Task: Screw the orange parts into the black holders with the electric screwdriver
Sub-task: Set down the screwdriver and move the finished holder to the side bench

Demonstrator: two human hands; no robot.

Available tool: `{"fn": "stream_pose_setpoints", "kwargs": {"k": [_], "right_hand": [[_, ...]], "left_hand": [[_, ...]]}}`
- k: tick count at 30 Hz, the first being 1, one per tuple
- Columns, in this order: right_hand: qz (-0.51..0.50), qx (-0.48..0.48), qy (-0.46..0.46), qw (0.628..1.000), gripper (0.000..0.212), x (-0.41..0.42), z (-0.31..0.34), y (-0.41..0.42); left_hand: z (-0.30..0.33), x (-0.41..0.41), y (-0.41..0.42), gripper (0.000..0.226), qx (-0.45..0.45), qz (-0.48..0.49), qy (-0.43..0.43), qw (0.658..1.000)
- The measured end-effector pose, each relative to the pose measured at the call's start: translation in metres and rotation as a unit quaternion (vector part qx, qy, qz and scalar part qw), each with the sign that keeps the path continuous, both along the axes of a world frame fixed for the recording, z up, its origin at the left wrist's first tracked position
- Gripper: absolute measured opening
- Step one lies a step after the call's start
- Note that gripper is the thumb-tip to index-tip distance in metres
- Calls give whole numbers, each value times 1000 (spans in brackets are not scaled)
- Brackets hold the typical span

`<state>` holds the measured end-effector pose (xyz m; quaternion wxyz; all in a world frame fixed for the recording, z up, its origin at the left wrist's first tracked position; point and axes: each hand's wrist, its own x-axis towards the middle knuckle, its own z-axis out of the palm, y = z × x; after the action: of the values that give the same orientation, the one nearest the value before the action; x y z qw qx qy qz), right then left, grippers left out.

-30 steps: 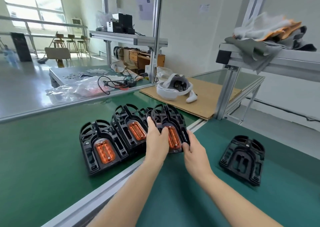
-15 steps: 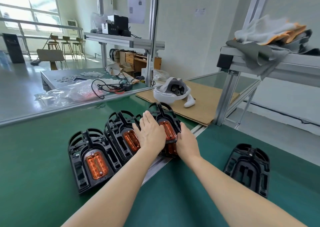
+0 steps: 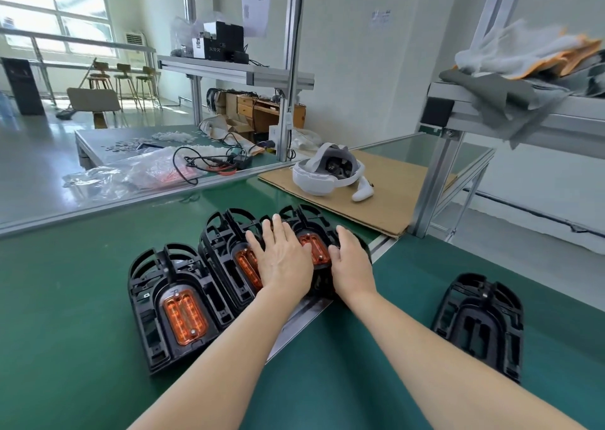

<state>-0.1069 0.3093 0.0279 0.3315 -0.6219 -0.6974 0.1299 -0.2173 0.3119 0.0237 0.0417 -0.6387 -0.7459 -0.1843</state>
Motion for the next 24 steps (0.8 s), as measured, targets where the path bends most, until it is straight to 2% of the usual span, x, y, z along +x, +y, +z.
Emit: {"fn": "stream_pose_setpoints", "kwargs": {"k": [8, 14, 24], "right_hand": [[42, -14, 19, 999, 38, 11, -8, 3], [69, -32, 1, 997, 52, 16, -15, 3], [41, -31, 40, 998, 59, 19, -21, -4]], "left_hand": [[4, 6, 1, 66, -24, -7, 26, 999], [-3, 7, 1, 69, 3, -17, 20, 1000], [-6, 10, -4, 61, 24, -37, 72, 996]]}}
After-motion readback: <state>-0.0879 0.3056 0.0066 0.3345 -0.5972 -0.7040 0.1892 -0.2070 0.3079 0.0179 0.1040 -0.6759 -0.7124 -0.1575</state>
